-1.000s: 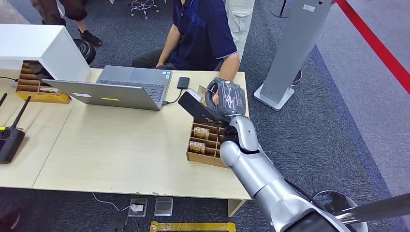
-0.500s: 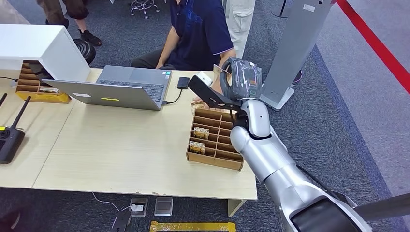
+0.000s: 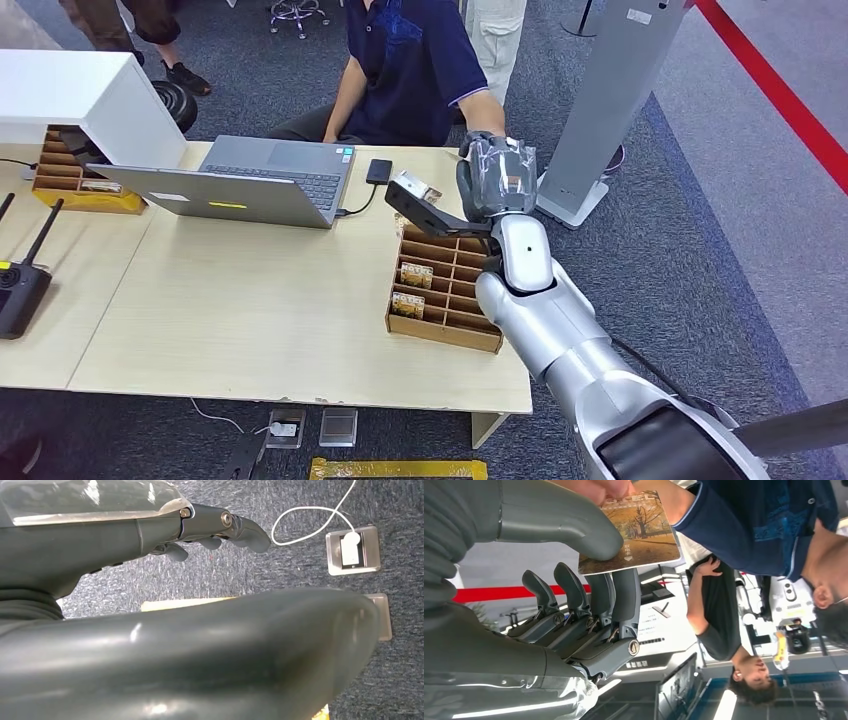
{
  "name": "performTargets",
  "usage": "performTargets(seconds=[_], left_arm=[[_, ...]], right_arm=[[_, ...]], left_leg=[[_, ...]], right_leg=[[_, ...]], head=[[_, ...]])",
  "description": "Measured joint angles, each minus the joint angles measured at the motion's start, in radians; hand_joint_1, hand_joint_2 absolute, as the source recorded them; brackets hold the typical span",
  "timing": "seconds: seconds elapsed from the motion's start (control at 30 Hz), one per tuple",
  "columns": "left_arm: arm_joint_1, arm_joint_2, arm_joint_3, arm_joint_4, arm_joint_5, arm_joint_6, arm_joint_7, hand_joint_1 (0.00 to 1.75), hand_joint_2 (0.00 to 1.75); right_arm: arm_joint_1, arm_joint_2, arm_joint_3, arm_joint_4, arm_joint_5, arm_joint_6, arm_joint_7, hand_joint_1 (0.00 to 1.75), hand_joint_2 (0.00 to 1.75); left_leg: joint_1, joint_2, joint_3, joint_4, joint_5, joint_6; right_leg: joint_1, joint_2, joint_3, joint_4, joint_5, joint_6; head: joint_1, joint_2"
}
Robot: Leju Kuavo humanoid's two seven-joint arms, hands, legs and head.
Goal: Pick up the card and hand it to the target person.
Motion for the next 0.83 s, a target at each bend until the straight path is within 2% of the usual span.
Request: performTargets(seconds=[0.1, 0.17, 0.2, 0.3, 0.33, 0.4, 0.6, 0.83], left_arm=[[0.0, 0.002, 0.0, 0.0, 0.0, -0.001, 0.0, 0.0, 0.0], [0.0, 0.002, 0.0, 0.0, 0.0, -0.001, 0.0, 0.0, 0.0], [0.0, 0.002, 0.0, 0.0, 0.0, -0.001, 0.001, 0.0, 0.0], [0.0, 0.002, 0.0, 0.0, 0.0, 0.001, 0.004, 0.0, 0.0], [0.0, 0.002, 0.0, 0.0, 0.0, 0.002, 0.005, 0.0, 0.0], [0.0, 0.003, 0.0, 0.0, 0.0, 0.003, 0.007, 0.0, 0.0], [0.0, 0.003, 0.0, 0.0, 0.0, 0.003, 0.012, 0.0, 0.0], [0.0, 0.003, 0.0, 0.0, 0.001, 0.003, 0.012, 0.0, 0.0]], right_arm=[[0.004, 0.006, 0.002, 0.012, 0.009, -0.007, -0.01, 1.4, 1.75], [0.006, 0.01, 0.005, 0.02, 0.016, -0.008, -0.014, 1.3, 1.75], [0.007, 0.013, 0.007, 0.023, 0.02, -0.008, -0.015, 1.14, 1.75], [0.009, 0.019, 0.016, 0.033, 0.033, -0.003, -0.014, 0.24, 1.75], [0.01, 0.021, 0.019, 0.036, 0.038, -0.002, -0.014, 0.05, 1.75], [0.011, 0.026, 0.024, 0.041, 0.048, 0.002, -0.015, 0.0, 1.75], [0.017, 0.041, 0.042, 0.052, 0.048, 0.049, -0.025, 0.0, 1.75], [0.033, 0.055, 0.043, 0.056, -0.079, 0.036, -0.122, 0.0, 1.75]], left_leg=[[0.0, 0.0, 0.0, 0.0, 0.0, 0.0], [0.0, 0.0, 0.0, 0.0, 0.0, 0.0], [0.0, 0.0, 0.0, 0.0, 0.0, 0.0], [0.0, 0.0, 0.0, 0.0, 0.0, 0.0], [0.0, 0.0, 0.0, 0.0, 0.0, 0.0], [0.0, 0.0, 0.0, 0.0, 0.0, 0.0], [0.0, 0.0, 0.0, 0.0, 0.0, 0.0], [0.0, 0.0, 0.0, 0.0, 0.0, 0.0]], right_leg=[[0.0, 0.0, 0.0, 0.0, 0.0, 0.0], [0.0, 0.0, 0.0, 0.0, 0.0, 0.0], [0.0, 0.0, 0.0, 0.0, 0.0, 0.0], [0.0, 0.0, 0.0, 0.0, 0.0, 0.0], [0.0, 0.0, 0.0, 0.0, 0.0, 0.0], [0.0, 0.0, 0.0, 0.0, 0.0, 0.0], [0.0, 0.0, 0.0, 0.0, 0.0, 0.0], [0.0, 0.0, 0.0, 0.0, 0.0, 0.0]], head=[[0.0, 0.0], [0.0, 0.0], [0.0, 0.0], [0.0, 0.0], [0.0, 0.0], [0.0, 0.0], [0.0, 0.0], [0.0, 0.0]])
